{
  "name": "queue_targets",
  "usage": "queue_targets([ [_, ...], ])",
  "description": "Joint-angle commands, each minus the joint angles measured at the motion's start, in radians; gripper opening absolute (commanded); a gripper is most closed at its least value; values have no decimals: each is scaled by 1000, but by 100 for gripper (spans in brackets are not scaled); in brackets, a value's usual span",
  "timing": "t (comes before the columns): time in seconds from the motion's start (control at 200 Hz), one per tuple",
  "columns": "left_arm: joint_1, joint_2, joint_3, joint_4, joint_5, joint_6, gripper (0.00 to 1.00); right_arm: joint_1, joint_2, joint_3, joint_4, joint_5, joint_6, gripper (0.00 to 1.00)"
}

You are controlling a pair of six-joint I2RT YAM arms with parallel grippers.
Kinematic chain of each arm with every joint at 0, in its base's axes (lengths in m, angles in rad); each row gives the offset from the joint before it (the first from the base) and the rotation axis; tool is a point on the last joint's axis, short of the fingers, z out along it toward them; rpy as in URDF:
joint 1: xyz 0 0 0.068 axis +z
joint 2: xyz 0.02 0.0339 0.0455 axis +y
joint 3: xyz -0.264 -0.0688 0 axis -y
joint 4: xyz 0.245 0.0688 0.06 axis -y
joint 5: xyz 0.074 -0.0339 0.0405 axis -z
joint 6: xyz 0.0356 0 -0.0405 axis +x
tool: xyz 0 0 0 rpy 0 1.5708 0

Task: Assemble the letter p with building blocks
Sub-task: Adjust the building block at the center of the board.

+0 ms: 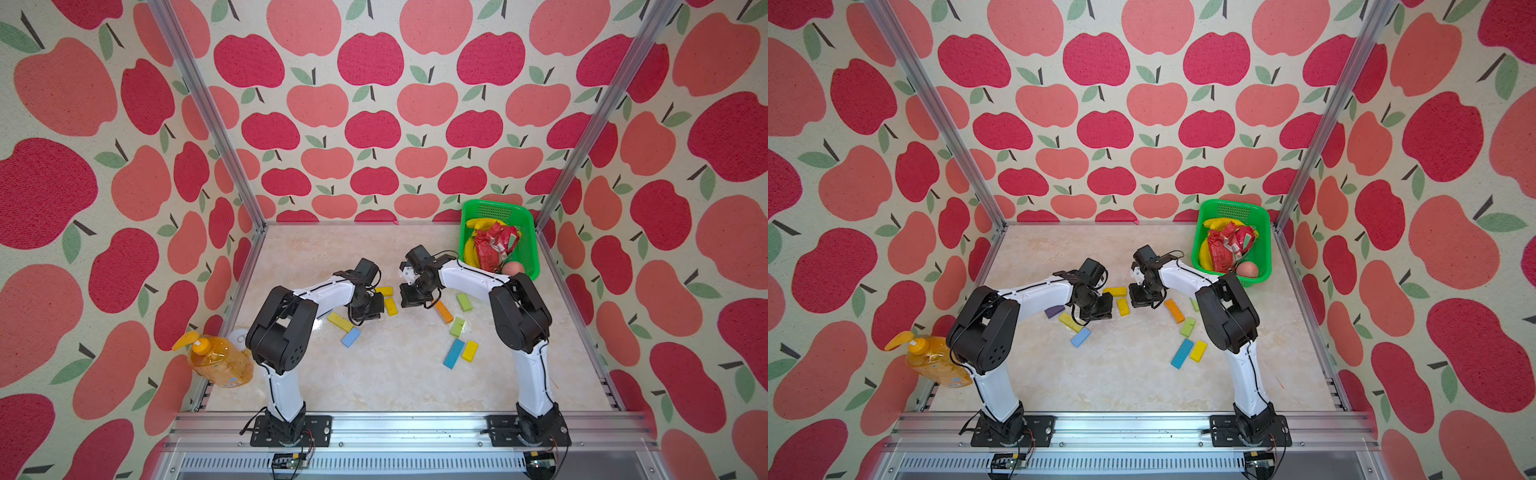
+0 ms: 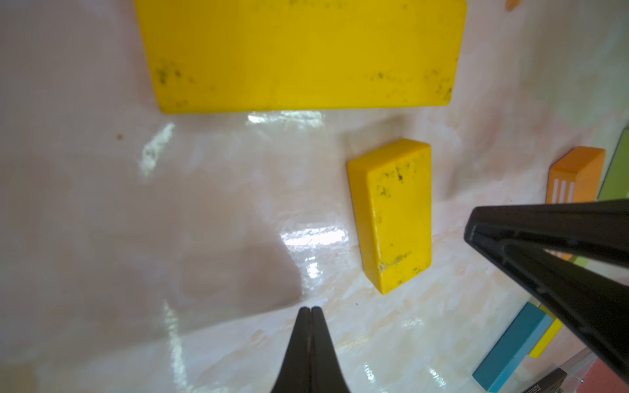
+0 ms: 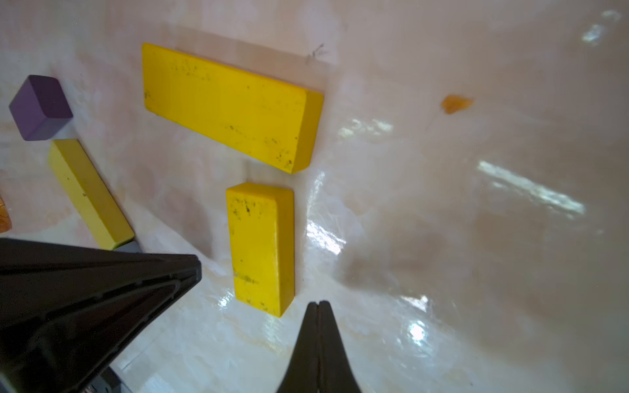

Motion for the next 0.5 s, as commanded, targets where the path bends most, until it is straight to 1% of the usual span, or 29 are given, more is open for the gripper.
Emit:
queue_targets([
  [0.0,6,28,48,-33,3,-1,0,6,32,42,-46,-39,15,0],
  [0.495,31,141,191,-152,74,36,0,14,106,142,-159,-88,18,0],
])
